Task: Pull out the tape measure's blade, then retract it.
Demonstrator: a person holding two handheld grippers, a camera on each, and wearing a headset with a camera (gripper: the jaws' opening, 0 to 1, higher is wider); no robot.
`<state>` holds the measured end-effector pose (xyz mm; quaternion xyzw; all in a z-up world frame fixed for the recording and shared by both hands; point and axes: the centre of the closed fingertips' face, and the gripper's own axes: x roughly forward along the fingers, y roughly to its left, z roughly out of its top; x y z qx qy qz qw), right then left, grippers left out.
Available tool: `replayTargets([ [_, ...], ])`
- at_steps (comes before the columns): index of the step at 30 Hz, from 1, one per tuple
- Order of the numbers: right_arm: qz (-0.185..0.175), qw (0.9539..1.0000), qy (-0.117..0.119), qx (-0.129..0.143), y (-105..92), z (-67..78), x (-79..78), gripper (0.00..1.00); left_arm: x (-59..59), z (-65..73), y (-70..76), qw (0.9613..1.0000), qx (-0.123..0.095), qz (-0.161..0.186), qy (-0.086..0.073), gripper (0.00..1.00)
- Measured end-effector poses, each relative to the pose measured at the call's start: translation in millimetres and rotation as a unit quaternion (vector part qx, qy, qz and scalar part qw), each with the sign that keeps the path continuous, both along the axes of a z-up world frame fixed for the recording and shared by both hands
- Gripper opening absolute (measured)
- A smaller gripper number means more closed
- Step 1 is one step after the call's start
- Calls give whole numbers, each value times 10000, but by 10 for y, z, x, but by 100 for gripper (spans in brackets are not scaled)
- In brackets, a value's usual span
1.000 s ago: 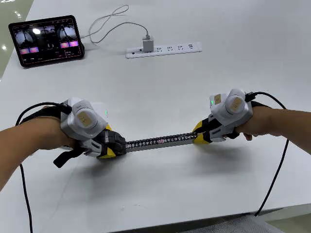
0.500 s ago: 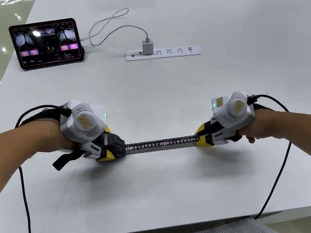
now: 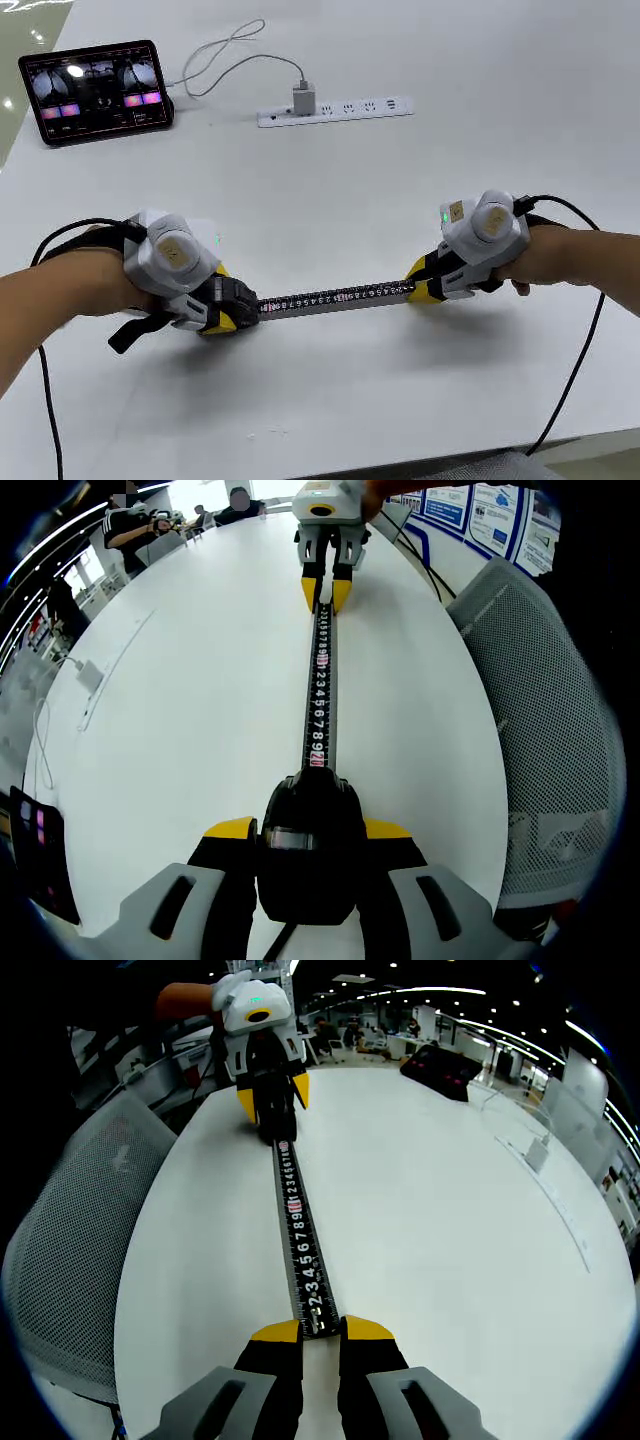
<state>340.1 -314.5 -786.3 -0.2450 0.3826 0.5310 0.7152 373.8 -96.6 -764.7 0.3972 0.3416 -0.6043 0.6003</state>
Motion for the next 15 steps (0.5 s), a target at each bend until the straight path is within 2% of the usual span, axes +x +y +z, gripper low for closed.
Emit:
replayTargets([
  [15,-57,10000,1,-8,-101,-22,1,8,-7,6,-5,10000,4,7,-5,33],
])
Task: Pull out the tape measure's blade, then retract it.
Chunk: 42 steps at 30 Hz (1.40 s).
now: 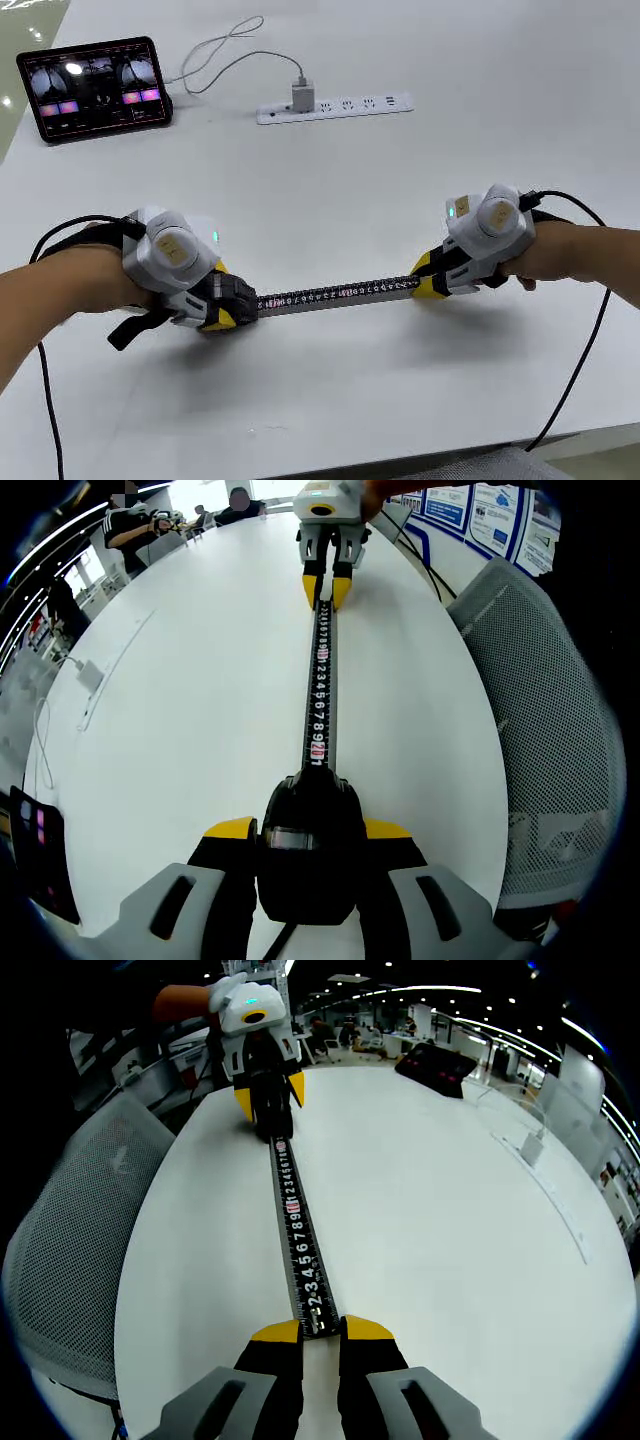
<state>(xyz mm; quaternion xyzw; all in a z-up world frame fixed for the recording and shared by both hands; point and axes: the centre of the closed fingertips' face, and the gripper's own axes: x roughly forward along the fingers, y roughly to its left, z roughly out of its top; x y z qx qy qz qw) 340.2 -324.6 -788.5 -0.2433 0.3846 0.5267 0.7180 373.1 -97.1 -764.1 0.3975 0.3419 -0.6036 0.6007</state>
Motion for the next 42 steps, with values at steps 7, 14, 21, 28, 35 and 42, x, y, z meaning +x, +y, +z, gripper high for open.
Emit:
replayTargets([
  [7,-24,10000,-3,-1,-26,0,-13,8,3,-1,0,10000,2,3,-4,33],
  [14,-41,10000,-3,-6,-51,4,-23,8,6,-5,4,10000,6,5,-4,33],
  [21,-81,10000,19,-11,-80,9,-32,8,8,-6,7,10000,8,12,-11,33],
  [28,-79,10000,16,-29,-95,14,-37,8,2,-1,7,10000,11,16,-23,33],
  [35,-78,10000,23,-30,-98,16,-38,8,-3,0,8,10000,11,21,-25,33],
  [42,-82,10000,26,-26,-104,14,-37,8,-6,1,5,10000,8,21,-28,33],
])
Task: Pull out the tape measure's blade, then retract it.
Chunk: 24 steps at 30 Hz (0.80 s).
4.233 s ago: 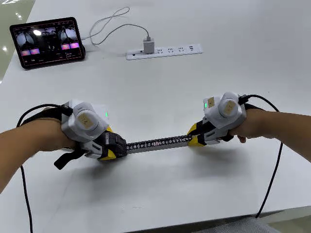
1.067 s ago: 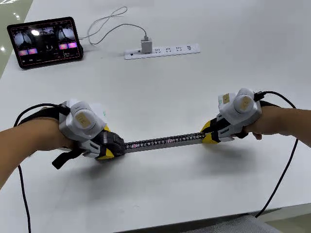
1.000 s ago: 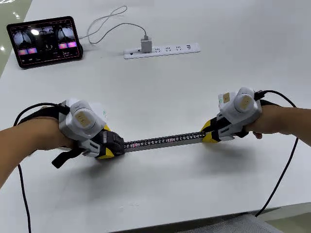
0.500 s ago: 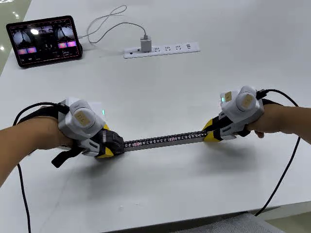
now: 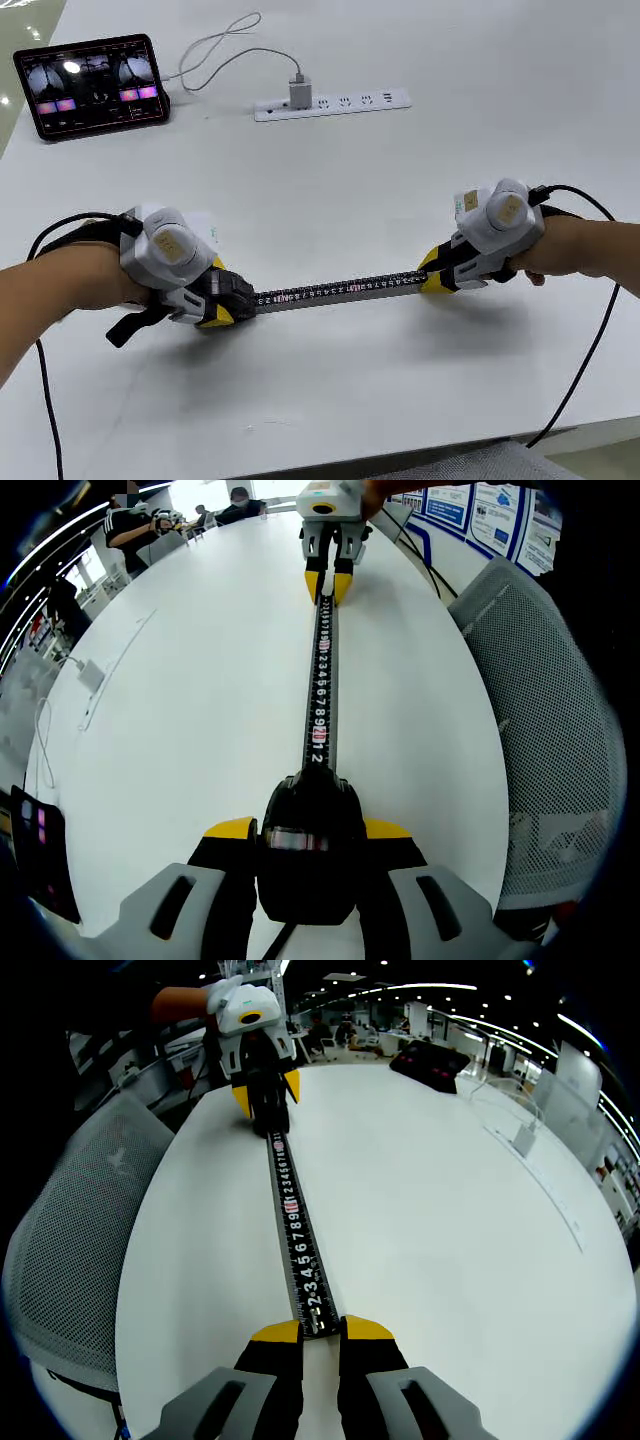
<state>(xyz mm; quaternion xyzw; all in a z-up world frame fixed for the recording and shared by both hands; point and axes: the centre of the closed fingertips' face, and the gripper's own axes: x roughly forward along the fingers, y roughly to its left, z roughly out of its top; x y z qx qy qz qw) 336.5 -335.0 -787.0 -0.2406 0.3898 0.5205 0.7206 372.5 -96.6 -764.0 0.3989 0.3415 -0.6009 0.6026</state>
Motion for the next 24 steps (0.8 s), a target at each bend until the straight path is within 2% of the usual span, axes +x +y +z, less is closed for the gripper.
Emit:
replayTargets([
  [15,40,10000,66,-59,21,-1,8,9,2,0,-9,10000,13,-7,6,33],
  [19,192,9997,44,-145,24,-2,-2,11,21,13,-17,9998,-139,68,92,34],
  [20,239,9995,43,-187,23,-4,-5,11,22,15,-17,9998,-145,61,74,34],
  [21,320,9992,32,-243,25,-4,-3,11,15,20,-26,9998,-142,-113,-46,34],
  [24,398,9985,32,-364,28,-10,-2,11,21,19,-23,9998,-171,1,29,34],
])
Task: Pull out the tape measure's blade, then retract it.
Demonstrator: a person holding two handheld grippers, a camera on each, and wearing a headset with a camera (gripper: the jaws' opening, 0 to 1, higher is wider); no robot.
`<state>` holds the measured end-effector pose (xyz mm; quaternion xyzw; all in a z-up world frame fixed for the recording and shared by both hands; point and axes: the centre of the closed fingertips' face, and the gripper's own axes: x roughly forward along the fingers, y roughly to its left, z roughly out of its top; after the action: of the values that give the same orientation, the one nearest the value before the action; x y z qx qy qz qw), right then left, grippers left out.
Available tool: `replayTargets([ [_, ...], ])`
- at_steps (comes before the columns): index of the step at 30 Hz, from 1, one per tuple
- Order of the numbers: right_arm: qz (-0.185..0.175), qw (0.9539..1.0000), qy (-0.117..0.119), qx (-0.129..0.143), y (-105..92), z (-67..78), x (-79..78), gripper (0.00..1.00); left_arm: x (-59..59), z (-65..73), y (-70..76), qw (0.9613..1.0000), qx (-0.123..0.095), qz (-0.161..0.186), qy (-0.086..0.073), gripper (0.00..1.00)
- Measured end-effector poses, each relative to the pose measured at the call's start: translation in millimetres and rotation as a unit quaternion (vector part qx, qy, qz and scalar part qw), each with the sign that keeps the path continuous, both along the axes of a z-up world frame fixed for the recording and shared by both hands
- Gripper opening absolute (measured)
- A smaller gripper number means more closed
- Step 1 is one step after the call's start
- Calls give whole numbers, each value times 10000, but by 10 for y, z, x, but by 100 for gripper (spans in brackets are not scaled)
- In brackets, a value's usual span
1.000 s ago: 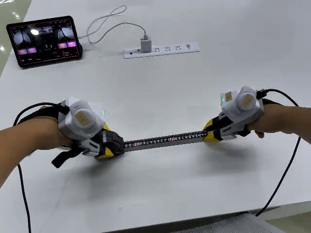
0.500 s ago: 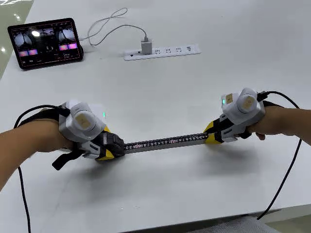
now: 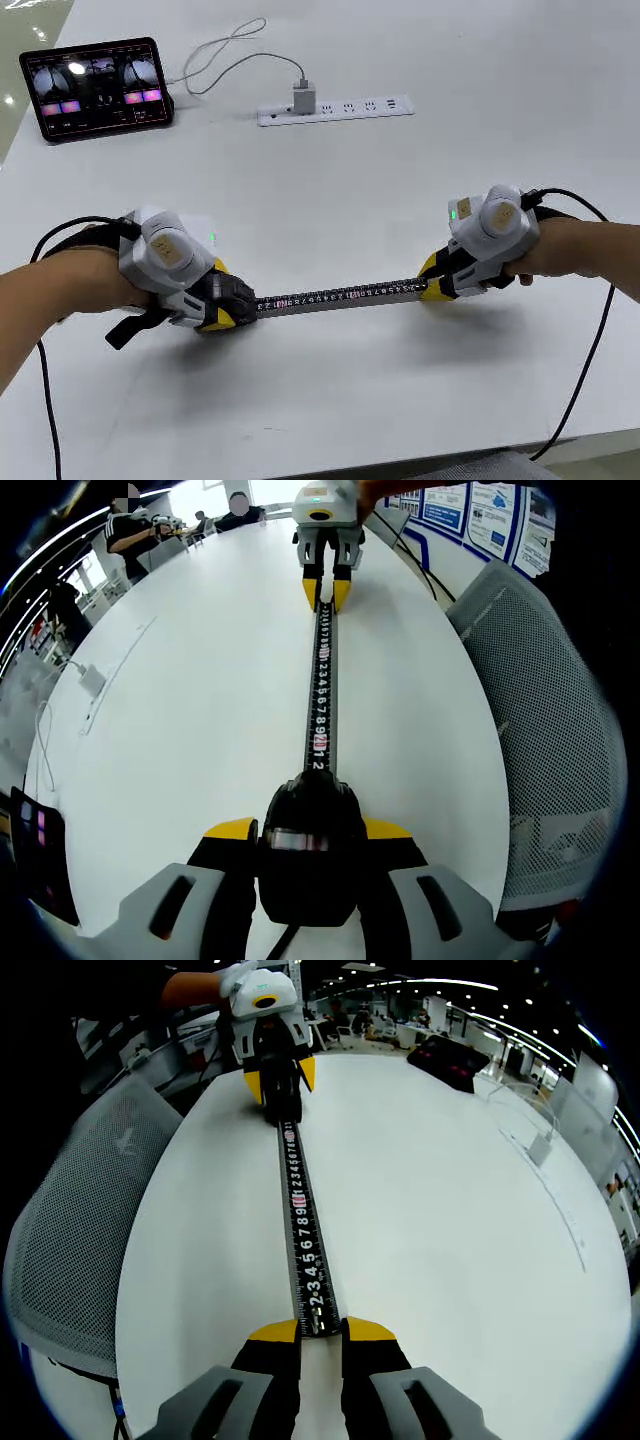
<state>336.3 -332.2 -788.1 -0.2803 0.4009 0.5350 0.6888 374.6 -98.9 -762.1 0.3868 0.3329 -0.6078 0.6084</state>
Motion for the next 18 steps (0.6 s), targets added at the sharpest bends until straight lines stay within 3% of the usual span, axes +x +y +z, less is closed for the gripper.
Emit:
replayTargets([
  [5,40,9999,12,-129,-3,-8,4,11,20,-12,6,10000,47,45,75,34],
  [8,-146,9997,197,-97,-8,-8,31,12,20,-14,8,9999,49,28,83,34],
  [12,103,9993,164,-315,-8,-19,23,12,21,-15,9,9999,43,29,90,34],
  [15,436,9977,-8,-512,-13,-26,10,12,20,-18,7,9999,61,-20,88,35],
  [18,269,9981,106,-544,2,-22,17,12,27,-18,6,9999,90,-26,109,35],
])
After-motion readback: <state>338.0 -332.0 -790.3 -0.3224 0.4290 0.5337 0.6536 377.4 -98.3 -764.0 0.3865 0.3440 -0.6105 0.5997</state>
